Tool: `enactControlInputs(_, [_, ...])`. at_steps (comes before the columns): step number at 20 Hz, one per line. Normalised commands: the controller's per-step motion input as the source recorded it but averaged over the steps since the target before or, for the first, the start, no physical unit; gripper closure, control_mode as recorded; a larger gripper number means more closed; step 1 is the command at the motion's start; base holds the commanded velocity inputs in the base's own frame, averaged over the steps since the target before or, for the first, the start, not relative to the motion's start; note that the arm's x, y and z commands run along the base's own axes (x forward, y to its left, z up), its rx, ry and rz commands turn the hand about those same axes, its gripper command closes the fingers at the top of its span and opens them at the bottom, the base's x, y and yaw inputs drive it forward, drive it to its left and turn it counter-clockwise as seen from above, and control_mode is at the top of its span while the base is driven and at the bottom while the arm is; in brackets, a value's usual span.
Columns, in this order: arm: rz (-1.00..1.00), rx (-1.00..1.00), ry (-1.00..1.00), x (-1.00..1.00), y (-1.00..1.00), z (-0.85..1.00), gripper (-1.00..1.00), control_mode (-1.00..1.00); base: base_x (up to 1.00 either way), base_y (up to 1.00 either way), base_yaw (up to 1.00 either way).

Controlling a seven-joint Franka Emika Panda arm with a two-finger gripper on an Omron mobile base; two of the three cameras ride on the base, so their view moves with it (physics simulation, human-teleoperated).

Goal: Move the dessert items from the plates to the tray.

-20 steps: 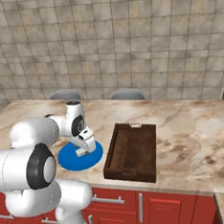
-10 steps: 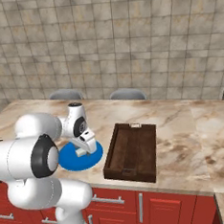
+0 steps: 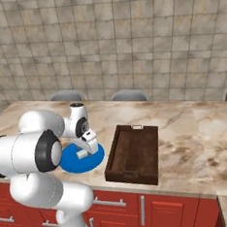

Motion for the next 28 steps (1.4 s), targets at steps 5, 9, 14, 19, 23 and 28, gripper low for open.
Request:
enactControlInputs(5, [0.0,0.0,0.0,0.0,0.0,-0.08,-1.0,-1.0,0.0,0.0,0.0])
enactControlInputs(9, [0.0,0.0,-0.01,-0.04,0.0,0.0,-1.0,-1.0,0.0,0.0,0.0])
enactControlInputs(14, [0.0,0.0,-0.07,-0.14,0.01,0.0,-1.0,-1.0,0.0,0.0,0.0])
enactControlInputs(19, [0.0,0.0,-0.03,-0.19,0.0,0.0,-1.0,-1.0,0.0,0.0,0.0])
enactControlInputs(23, [0.0,0.0,0.0,-0.1,0.0,0.0,-1.0,-1.0,0.0,0.0,0.0])
enactControlInputs(28, [0.0,0.0,0.0,0.0,0.01,0.0,-1.0,-1.0,0.0,0.0,0.0])
